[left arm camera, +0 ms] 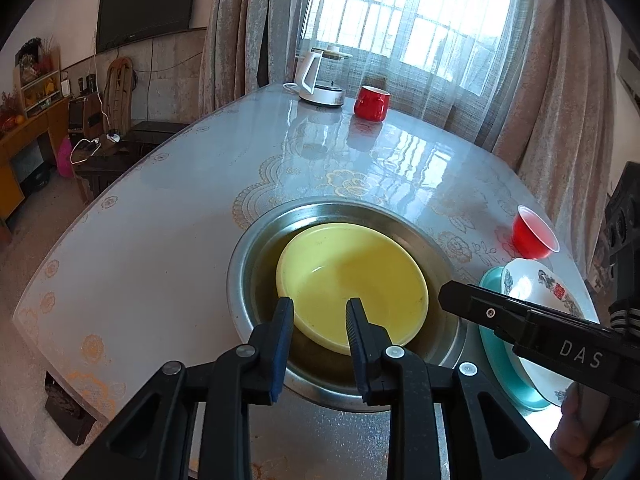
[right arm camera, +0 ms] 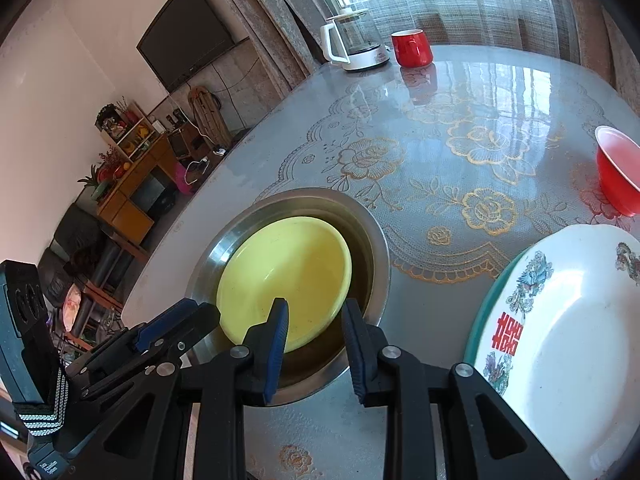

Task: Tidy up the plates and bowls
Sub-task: 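Open the right gripper to release the yellow bowl in the basin, then move the right gripper past the plate stack to the red bowl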

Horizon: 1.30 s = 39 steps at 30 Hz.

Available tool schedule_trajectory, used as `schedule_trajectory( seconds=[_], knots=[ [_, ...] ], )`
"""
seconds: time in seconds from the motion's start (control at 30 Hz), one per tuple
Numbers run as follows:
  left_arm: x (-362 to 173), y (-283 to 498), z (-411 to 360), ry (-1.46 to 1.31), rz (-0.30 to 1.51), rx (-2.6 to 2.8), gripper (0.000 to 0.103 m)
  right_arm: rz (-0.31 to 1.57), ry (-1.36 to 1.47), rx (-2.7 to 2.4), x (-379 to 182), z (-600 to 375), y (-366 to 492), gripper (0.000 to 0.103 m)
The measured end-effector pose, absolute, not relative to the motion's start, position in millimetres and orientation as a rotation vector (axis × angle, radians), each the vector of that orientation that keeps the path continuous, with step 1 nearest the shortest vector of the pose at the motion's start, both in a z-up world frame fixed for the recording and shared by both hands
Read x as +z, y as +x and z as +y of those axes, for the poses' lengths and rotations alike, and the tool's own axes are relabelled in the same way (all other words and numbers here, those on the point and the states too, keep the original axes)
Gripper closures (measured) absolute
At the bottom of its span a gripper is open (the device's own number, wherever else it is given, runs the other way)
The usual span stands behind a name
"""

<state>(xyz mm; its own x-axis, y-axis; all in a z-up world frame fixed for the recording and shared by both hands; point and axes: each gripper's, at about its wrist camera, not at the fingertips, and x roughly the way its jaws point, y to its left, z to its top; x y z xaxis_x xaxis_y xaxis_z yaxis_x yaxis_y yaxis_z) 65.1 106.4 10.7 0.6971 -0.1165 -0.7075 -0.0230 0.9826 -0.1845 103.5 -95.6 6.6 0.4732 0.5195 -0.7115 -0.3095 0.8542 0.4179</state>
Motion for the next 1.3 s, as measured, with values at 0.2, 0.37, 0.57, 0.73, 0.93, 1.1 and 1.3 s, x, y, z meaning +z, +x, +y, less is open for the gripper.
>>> schedule_trajectory(
  seconds=[0.2,0.37,0.57,0.73,0.93,1.1,1.3],
  knots=[
    [11.0,62.5,94.0,-0.161,0.805,-0.078,0.074,0.94,0.26,0.497,8.6,-105.8,98.6,0.075],
    [10.6,60.2,81.8,-0.127,0.808,-0.094,0.074,0.932,0.28,0.486,8.5,-114.1,95.1,0.075],
    [9.5,60.0,71.6,-0.098,0.809,-0.107,0.074,0.916,0.295,0.46,10.2,-131.6,94.4,0.075],
    [10.4,60.0,62.3,-0.08,0.806,-0.119,0.074,0.908,0.331,0.425,11.5,-151.6,93.9,0.075],
    [13.2,62.3,50.8,-0.056,0.803,-0.145,0.074,0.897,0.389,0.37,11.8,-183.2,94.8,0.075],
    [14.5,64.7,39.8,-0.032,0.803,-0.169,0.073,0.887,0.421,0.327,11.2,-206.0,93.3,0.075],
    [16.8,71.0,25.1,-0.017,0.806,-0.195,0.073,0.877,0.453,0.275,10.7,-232.0,89.5,0.075]
  ],
)
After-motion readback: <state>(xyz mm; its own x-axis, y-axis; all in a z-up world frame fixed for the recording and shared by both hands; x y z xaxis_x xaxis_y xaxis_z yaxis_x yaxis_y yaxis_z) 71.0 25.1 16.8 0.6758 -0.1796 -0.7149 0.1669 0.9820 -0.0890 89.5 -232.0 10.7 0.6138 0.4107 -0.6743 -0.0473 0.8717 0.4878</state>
